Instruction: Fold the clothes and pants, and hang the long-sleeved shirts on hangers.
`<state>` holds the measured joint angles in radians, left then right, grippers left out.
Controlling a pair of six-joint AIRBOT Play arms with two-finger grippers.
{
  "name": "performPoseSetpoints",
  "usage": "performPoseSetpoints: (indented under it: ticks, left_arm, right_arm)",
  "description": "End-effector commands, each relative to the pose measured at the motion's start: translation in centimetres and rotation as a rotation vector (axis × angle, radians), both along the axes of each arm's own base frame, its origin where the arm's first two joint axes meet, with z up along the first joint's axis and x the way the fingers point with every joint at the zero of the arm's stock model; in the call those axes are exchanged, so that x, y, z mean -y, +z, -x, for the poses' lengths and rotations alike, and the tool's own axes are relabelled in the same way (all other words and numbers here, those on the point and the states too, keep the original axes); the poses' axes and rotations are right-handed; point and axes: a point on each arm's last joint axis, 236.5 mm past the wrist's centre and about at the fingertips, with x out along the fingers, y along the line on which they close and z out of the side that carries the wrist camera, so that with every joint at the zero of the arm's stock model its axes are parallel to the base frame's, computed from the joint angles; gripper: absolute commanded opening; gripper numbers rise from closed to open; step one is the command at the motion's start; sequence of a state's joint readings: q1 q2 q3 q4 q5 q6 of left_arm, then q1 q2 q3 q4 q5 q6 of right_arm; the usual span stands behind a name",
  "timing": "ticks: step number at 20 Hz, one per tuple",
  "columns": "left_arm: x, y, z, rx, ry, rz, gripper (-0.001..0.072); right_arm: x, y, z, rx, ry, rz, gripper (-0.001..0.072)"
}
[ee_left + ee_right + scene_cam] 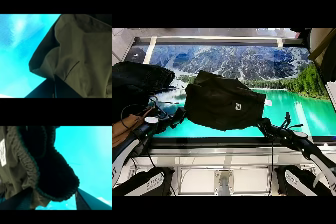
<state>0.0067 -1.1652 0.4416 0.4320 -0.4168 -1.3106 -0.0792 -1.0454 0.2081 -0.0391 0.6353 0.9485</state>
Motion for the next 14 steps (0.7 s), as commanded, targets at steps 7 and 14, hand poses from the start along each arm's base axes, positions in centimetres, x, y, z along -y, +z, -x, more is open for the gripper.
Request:
performPoseSetpoints:
  ticks: [7, 14]
  left_arm:
    - [1.0, 2.7, 0.1, 0.107, -0.191, -0.072, 0.0009]
    - [3.3, 25.5, 3.4, 0.582, -0.504, -0.206, 0.0008]
  right_arm:
    - [-2.8, 6.3, -3.5, 0.199, 0.175, -0.052, 0.0014]
    - [-7.4, 31.7, 3.4, 0.741, 0.561, 0.011, 0.0013]
